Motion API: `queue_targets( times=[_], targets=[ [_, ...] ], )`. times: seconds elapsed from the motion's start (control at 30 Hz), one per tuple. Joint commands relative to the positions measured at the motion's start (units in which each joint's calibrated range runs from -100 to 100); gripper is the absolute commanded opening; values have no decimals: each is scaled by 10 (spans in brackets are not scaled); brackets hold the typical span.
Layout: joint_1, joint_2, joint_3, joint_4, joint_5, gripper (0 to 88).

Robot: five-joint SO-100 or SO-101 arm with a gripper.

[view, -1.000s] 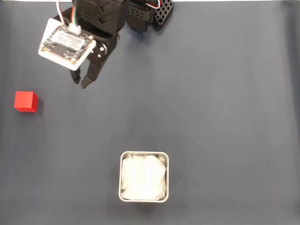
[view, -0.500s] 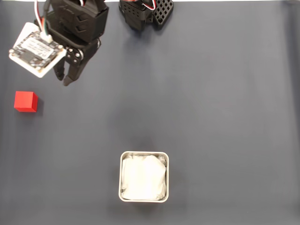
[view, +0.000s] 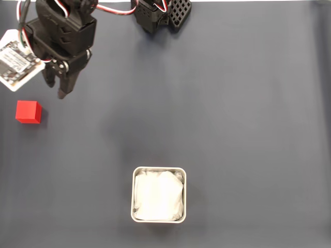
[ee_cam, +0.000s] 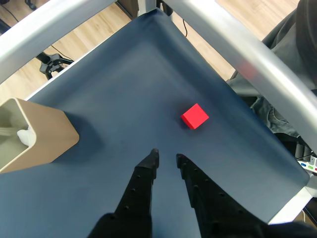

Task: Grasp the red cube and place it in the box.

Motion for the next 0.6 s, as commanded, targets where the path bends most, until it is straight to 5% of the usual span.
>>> queue_targets(
  times=[0.0, 0.57],
  targets=[
    [17, 3, -26, -24, -3, 87],
    [73, 62, -26, -67, -10, 203]
  ],
)
